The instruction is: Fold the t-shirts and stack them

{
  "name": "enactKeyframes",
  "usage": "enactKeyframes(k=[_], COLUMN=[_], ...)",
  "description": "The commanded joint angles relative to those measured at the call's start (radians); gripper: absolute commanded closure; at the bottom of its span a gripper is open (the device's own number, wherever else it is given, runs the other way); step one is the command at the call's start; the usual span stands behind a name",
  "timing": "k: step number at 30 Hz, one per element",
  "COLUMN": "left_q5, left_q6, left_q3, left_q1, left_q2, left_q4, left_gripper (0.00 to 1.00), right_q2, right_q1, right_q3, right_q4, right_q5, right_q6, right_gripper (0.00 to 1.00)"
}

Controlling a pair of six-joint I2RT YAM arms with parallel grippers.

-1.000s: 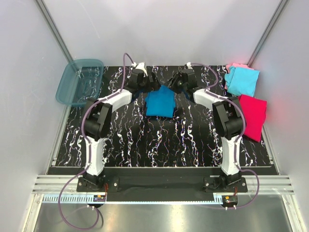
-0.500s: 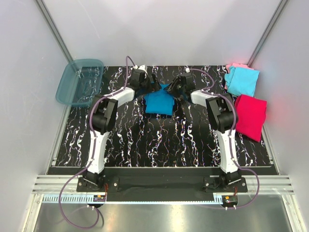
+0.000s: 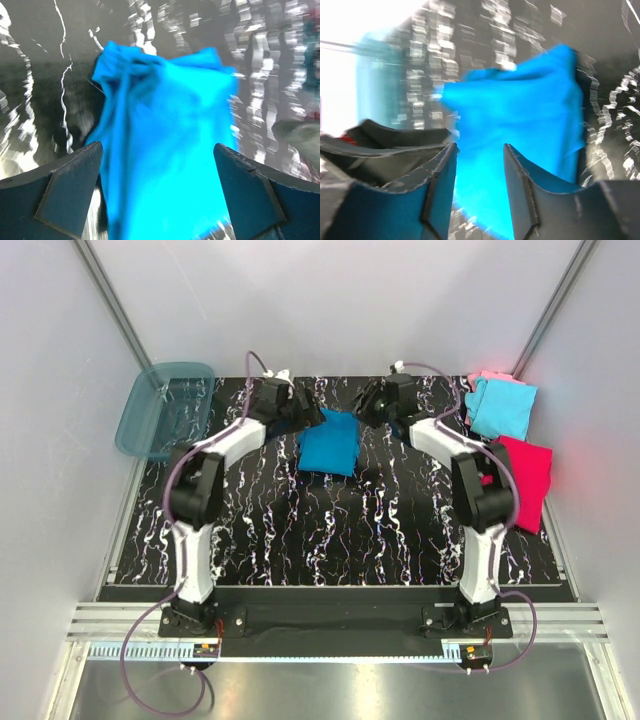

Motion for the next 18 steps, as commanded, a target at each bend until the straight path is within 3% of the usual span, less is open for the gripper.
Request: enactKeyframes(k=[1,3,9,15,18], left_q5=[-0.020,-0.031,-0.027,-0.002,-0.023], left_q6=[0.028,0.031,-0.015,-0.121,-0.136], left_q3=[-0.081,-0.179,-0.514,-0.885,-0.973], left_q1=[-0.001,-0.001,-0.007,-0.034,-0.079], left_q2=[-0.273,-0.395,-0.663,-0.740,-0.735], left_q4=[0.045,0.045,0.177,0.396,0.446], left_gripper=[0.01,0.01,0.01,0.01,0.01], right_q2=[-0.282,-0.374,-0.593,-0.684,-0.675], right_q1=[-0.003,-0.003,-0.005,-0.032,-0.040], right_q3=[-0.020,-0.041,-0.286,-0.588,-0.696], right_q4=[0.002,-0.056,-0.096,-0.055,0.012], right_q5=[0.021,0.041,0.162,0.174,0.148], right_q6=[-0.051,-0.073,-0.117,-0.080,-0.056], right_gripper=[0.48,0.38,0.30,0.28,0.27])
